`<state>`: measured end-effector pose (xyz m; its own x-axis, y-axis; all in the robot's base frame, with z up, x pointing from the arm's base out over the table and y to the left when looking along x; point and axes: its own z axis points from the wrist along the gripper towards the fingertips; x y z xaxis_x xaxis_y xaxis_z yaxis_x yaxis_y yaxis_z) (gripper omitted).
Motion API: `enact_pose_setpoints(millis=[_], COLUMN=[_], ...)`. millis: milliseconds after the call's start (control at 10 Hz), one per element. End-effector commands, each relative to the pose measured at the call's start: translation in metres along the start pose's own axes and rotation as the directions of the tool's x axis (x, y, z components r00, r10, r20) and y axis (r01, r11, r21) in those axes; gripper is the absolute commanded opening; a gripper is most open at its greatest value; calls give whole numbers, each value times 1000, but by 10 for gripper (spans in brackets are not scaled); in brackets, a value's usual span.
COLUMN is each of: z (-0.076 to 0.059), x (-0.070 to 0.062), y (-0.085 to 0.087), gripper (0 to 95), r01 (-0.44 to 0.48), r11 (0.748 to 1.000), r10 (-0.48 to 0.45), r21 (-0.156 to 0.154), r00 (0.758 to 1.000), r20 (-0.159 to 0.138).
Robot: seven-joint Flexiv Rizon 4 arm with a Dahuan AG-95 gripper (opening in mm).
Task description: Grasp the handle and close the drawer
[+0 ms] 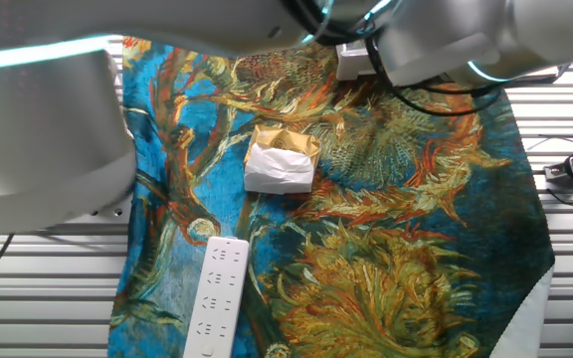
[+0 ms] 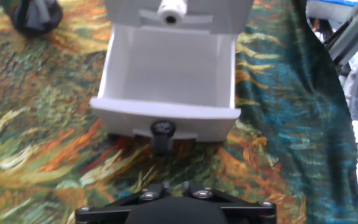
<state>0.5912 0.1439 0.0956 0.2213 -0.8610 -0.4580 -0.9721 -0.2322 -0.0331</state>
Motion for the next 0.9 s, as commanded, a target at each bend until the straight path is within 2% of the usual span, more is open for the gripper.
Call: enact_pose_setpoints(millis=[100,400,500,600,900], z=[6,16,19,20,26], x=[-6,-10,-11,-11,-13], y=[0,1,3,4,16], gripper=[380,380,190,380,380], r01=[1,-2,-7,-7,-15], r11=[1000,1000,1000,1000,1000], r10=[-1,2,6,6,14], r21=[3,7,9,9,8], r00=[1000,1000,999,999,999], r20=[8,23,32,34,34])
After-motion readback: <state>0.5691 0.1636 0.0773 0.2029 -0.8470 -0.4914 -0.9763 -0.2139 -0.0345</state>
